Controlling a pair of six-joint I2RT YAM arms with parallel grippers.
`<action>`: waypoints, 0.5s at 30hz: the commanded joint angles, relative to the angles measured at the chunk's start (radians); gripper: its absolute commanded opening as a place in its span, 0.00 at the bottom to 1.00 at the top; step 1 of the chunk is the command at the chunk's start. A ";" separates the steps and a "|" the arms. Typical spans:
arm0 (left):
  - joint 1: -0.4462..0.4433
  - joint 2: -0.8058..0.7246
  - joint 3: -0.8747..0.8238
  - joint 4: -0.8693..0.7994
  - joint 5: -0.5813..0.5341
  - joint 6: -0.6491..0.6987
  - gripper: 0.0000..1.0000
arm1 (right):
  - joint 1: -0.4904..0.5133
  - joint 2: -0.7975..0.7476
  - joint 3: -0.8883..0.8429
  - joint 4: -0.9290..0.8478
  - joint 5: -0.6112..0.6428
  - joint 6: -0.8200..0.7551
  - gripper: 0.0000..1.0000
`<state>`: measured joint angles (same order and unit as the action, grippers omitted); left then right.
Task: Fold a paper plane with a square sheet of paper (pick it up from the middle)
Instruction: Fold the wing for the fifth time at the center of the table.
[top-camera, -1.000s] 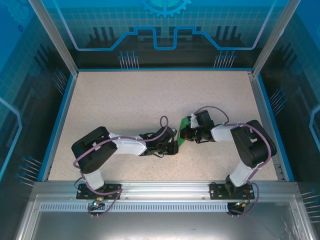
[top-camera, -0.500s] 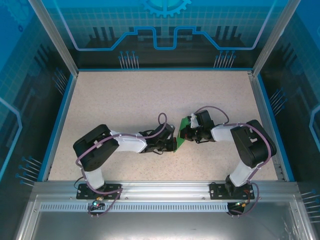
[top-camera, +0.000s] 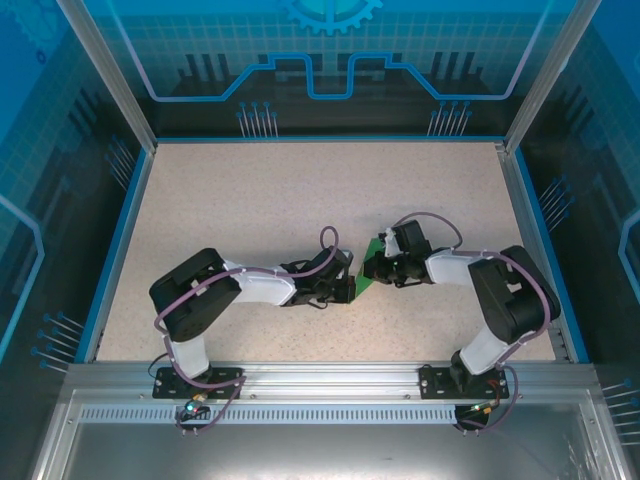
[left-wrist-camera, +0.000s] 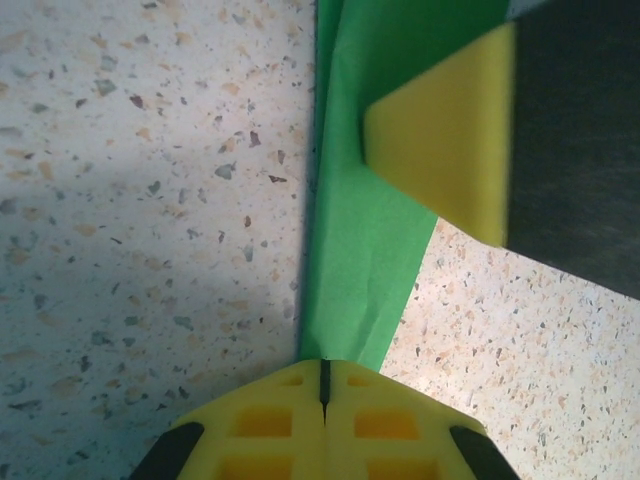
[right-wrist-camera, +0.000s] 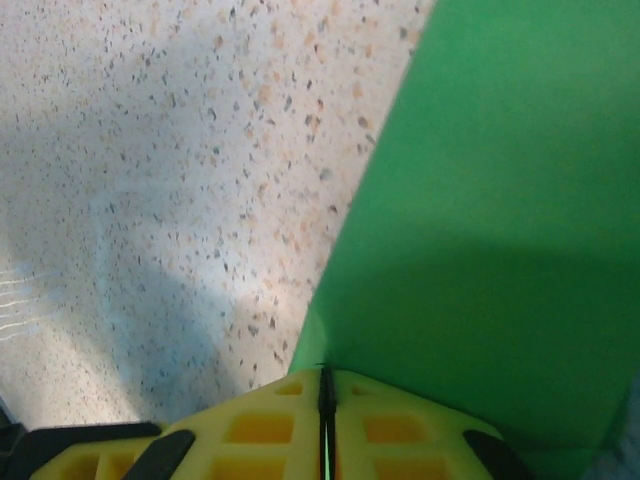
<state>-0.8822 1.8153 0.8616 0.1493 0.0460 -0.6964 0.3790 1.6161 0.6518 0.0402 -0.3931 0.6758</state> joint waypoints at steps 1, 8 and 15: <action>-0.008 0.071 -0.024 -0.119 -0.061 0.053 0.00 | -0.008 -0.077 -0.012 -0.075 -0.024 0.037 0.13; -0.012 0.075 -0.033 -0.113 -0.080 0.081 0.00 | 0.055 -0.158 0.002 -0.065 0.006 0.166 0.14; -0.018 0.086 -0.034 -0.106 -0.084 0.092 0.00 | 0.103 -0.094 -0.011 -0.006 0.047 0.260 0.15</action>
<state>-0.8932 1.8244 0.8623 0.1707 0.0185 -0.6437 0.4488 1.5055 0.6495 0.0032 -0.3759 0.8719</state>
